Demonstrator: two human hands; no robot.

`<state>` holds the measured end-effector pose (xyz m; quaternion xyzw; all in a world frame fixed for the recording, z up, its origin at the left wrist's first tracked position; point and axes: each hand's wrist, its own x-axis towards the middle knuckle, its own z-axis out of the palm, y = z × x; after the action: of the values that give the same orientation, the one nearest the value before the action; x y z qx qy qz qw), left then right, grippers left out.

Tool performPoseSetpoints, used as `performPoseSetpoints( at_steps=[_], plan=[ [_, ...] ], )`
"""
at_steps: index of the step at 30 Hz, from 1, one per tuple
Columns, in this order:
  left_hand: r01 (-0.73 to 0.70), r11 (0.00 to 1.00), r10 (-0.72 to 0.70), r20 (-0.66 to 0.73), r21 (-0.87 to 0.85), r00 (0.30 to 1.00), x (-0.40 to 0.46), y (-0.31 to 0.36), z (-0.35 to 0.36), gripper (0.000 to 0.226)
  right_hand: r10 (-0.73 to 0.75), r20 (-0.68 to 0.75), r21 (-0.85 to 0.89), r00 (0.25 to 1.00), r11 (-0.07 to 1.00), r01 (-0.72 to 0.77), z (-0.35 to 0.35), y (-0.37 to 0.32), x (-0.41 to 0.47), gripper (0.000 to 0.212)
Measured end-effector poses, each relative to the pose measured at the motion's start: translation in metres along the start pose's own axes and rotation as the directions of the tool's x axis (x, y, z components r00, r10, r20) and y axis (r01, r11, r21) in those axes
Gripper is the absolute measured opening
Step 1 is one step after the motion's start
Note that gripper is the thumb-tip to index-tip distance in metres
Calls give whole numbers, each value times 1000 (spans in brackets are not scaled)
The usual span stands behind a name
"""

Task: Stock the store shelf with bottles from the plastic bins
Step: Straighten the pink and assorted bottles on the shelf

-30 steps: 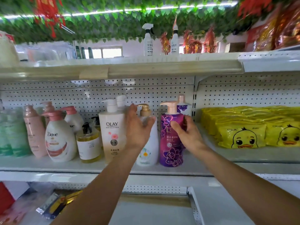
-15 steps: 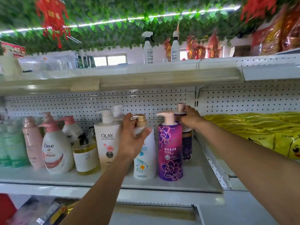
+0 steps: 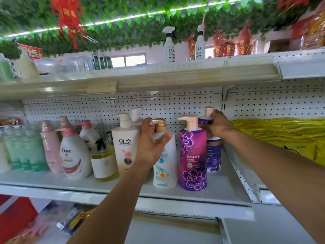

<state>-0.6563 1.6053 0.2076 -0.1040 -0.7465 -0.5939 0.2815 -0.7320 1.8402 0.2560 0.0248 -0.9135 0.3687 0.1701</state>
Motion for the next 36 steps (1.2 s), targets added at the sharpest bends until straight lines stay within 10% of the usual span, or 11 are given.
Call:
performPoseSetpoints(
  at_steps=[30, 36],
  plan=[
    [-61, 996, 59, 30, 67, 998, -4, 9, -5, 86, 41, -19, 19, 999, 999, -40, -56, 6, -97, 81],
    [-61, 996, 58, 50, 57, 997, -2, 9, -7, 84, -499, -434, -308, 750, 864, 397, -38, -18, -124, 83]
  ],
)
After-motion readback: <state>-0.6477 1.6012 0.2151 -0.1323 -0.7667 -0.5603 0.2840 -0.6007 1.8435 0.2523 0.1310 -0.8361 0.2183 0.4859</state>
